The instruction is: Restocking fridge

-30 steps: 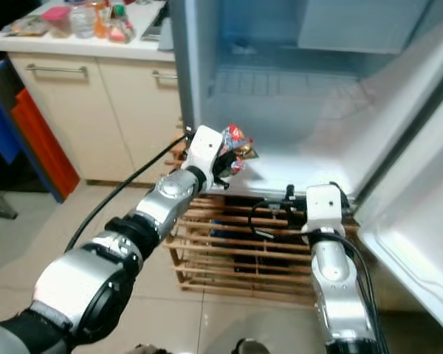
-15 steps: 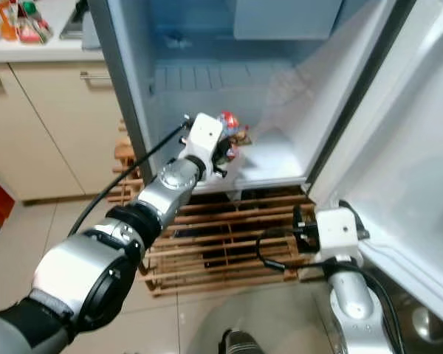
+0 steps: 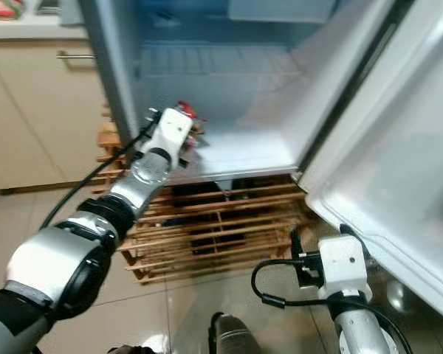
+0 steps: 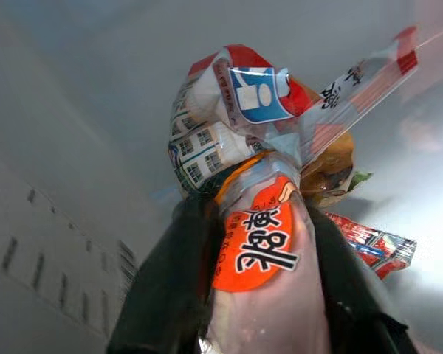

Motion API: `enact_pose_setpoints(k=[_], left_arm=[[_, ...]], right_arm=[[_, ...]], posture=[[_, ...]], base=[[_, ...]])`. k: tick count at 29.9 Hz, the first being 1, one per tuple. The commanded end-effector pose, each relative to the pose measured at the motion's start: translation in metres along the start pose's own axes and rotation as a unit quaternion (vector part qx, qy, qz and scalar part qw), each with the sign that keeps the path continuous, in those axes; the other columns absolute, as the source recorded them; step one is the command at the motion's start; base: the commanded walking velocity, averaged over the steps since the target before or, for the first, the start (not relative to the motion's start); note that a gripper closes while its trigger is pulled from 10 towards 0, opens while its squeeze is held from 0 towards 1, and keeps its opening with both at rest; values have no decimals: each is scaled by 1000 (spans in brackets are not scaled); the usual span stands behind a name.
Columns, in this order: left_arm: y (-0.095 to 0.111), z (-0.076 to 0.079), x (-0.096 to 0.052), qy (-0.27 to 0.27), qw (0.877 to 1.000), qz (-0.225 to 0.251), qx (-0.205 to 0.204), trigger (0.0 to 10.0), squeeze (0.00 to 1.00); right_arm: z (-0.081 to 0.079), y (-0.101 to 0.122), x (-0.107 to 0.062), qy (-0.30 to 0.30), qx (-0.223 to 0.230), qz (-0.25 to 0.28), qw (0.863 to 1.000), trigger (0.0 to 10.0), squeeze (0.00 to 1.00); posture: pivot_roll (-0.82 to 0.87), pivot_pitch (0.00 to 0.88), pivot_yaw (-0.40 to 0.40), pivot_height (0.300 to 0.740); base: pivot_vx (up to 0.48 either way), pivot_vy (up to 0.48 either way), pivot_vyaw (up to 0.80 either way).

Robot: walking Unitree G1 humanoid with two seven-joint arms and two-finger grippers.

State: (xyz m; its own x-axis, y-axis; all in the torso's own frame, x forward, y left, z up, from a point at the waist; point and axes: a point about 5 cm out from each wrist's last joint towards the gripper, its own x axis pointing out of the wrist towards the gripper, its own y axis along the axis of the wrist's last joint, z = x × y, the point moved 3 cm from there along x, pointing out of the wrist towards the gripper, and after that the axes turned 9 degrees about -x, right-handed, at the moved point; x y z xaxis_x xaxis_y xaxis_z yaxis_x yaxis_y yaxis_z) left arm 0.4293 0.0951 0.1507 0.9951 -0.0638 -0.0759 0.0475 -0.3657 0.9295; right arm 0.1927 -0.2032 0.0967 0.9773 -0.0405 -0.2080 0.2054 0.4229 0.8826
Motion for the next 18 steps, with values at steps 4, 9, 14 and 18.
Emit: enact_pose_setpoints(k=[4,9,14,18], left_arm=[[33,-7,6,13,996,57,65,10000,1000],[46,-7,8,16,995,74,64,10000,1000],[46,-8,9,24,998,61,15,10000,1000],[48,-6,10,33,995,36,-90,10000,1000]], right_arm=[[2,7,-3,-1,-4,3,1000,10000,0],[1,7,-1,3,-3,1,1000,10000,0],[1,8,1,6,-3,1,1000,10000,0],[1,7,4,10,-6,-1,1000,10000,0]], posture=[[-508,204,-49,740],[-494,197,-49,740],[-490,193,-51,740],[-487,185,-51,740]], base=[[0,0,0],[0,0,0],[0,0,0],[0,0,0]])
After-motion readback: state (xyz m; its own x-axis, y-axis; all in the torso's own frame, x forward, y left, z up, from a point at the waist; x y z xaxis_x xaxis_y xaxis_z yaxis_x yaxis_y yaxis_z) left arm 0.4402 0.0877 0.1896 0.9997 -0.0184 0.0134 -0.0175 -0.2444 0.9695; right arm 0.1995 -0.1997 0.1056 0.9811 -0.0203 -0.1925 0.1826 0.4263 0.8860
